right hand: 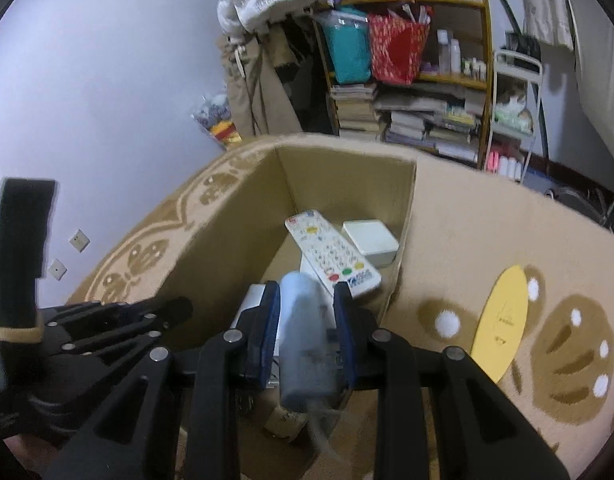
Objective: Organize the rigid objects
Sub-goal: 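Carry the blue power bank with the right tool into the box and release, then return the right tool and grasp the yellow oval lid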
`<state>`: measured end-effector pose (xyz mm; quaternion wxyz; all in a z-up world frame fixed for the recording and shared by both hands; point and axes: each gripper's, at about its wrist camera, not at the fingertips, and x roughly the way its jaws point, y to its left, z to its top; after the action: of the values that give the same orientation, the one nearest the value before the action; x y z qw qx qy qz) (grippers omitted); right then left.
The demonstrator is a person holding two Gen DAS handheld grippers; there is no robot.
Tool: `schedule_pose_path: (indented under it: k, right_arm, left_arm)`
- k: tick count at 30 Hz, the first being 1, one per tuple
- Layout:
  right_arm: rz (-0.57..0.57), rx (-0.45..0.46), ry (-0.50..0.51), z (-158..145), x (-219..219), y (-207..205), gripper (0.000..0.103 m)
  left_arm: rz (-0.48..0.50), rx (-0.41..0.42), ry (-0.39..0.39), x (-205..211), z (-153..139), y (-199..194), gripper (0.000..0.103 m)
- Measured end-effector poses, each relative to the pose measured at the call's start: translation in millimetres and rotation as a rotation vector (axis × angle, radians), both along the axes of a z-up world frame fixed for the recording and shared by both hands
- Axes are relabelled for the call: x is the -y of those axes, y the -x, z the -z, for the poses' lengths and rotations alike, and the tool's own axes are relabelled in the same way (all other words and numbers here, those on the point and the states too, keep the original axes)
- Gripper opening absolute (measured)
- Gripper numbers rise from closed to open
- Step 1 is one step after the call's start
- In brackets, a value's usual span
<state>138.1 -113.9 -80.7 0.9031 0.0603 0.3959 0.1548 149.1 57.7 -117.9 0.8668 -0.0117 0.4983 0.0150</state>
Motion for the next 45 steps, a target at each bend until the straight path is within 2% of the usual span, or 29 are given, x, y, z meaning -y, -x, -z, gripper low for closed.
schedule_pose_path:
  k: [2,4,6,9,17,24,34,41,45]
  right_arm:
    - [0.003,0.023,0.011,-8.5,1.8,0.6,0.029]
    - [0.017,0.041,0.016,-16.3,5.4,0.5,0.035]
    - [0.044,0.051,0.007,-22.7,13.4,-0.8,0.061]
    - [0.115,0.086,0.019,-32.9,27.6,-1.8,0.08]
    - [0.226,0.061,0.035,-33.3,67.2,-17.9,0.102]
    - [0.328,-0.02,0.062,-7.1,98.2,-38.5,0.103]
    - [0.403,-0.125,0.077,44.3,126.6,-42.1,0.103]
    - [0.47,-0.208,0.027,74.1,145.9,-57.2,0.102]
    - [0.481,-0.241,0.058,86.2,146.7,-64.7,0.102]
  left_arm:
    - [0.0,-0.002,-0.001,-0.2,0.4,0.0,0.013]
    - [-0.002,-0.003,0.0,-0.5,0.7,-0.4,0.013]
    - [-0.001,-0.001,-0.001,-0.6,0.5,-0.3,0.013]
    - [-0.001,-0.002,-0.002,-0.9,0.3,-0.5,0.013]
    - [0.0,-0.002,-0.003,-1.0,0.3,-0.5,0.013]
    - [-0.001,-0.002,-0.002,-0.9,0.2,-0.7,0.013]
    - [-0.001,-0.002,-0.002,-1.0,0.5,-0.9,0.013]
    - [-0.002,-0.002,0.0,-1.0,0.1,-0.5,0.013]
    - [0.001,-0.001,-0.004,-1.7,0.4,-0.7,0.013]
